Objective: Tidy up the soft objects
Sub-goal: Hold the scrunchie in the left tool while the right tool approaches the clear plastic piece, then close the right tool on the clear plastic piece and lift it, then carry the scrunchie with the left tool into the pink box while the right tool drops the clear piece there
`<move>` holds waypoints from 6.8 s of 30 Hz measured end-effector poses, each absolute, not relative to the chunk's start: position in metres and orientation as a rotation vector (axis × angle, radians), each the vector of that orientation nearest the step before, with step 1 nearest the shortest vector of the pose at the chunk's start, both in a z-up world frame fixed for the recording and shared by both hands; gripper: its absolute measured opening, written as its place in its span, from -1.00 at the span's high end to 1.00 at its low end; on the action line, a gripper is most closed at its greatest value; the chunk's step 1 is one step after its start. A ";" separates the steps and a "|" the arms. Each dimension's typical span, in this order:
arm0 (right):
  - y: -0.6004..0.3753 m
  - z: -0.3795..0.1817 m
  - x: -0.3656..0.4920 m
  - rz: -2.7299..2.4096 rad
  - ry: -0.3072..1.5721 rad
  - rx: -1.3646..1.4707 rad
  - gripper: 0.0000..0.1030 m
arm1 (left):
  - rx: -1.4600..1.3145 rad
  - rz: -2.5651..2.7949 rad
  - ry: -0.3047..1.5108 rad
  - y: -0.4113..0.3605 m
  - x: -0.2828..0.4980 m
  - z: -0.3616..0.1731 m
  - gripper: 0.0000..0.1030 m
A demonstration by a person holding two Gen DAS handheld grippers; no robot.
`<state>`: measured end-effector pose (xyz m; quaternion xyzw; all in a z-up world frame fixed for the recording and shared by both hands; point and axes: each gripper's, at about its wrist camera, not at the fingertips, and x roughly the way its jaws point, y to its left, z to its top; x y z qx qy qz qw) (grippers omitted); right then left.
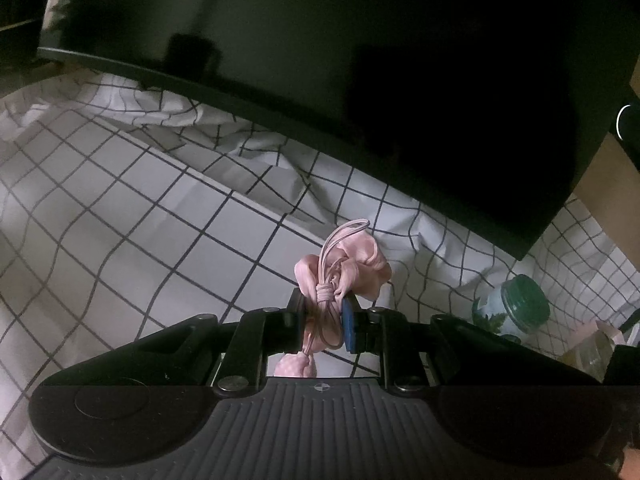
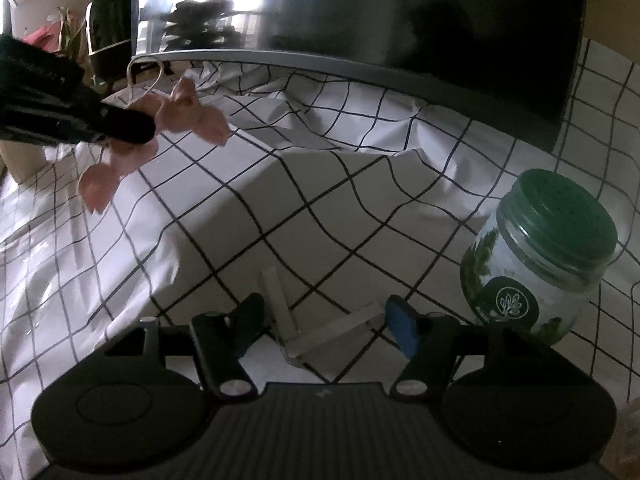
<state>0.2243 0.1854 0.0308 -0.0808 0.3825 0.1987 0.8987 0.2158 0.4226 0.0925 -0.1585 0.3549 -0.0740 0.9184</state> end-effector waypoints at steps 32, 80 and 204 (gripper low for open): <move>0.191 0.042 0.240 0.481 0.835 -0.105 0.52 | -0.315 -0.157 0.711 0.418 0.213 0.098 0.58; 0.177 0.064 0.192 0.447 0.765 -0.130 0.33 | -0.302 -0.197 0.763 0.397 0.216 0.098 0.58; -0.213 0.122 0.064 -0.272 0.687 0.147 0.39 | 0.154 -0.776 0.943 -0.082 0.203 0.061 0.43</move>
